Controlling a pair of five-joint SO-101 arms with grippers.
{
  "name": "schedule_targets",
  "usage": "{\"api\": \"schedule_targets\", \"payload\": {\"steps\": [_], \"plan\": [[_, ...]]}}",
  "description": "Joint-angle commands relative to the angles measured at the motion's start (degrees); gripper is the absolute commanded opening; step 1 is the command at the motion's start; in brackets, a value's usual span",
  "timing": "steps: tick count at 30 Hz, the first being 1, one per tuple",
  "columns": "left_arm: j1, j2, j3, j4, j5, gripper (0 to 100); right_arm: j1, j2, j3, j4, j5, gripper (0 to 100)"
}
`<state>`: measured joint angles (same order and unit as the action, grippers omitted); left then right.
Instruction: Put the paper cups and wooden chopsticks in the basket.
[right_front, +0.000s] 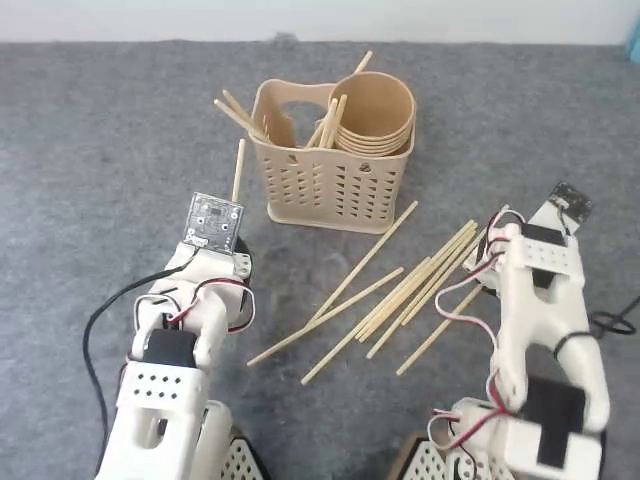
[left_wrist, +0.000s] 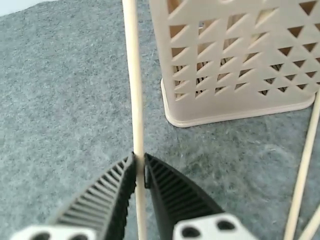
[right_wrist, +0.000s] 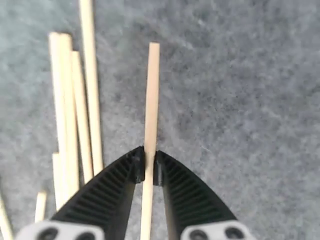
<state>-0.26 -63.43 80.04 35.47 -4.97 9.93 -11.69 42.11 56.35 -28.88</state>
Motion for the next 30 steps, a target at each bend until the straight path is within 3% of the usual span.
{"api": "schedule_targets", "payload": {"steps": [1,16,21,25,30], "plan": [[-0.2,-1.3,-0.2,-1.8,0.1,1,0.9,-8.0,-0.4,0.6,0.9,0.8],[1.8,-1.4,6.2,-15.4,0.4,1,-0.8,-40.0,-0.4,8.7,1.0,0.8],[3.9,-1.8,8.3,-18.5,0.4,1,-2.8,-48.1,-0.4,1.6,2.0,0.8],[4.5,-1.8,11.6,-25.1,3.0,1,-6.0,-52.4,-0.4,-5.6,6.8,0.8],[4.5,-1.8,15.1,-32.6,4.7,1,-12.3,-56.9,-0.9,-15.3,7.2,0.8]]}}
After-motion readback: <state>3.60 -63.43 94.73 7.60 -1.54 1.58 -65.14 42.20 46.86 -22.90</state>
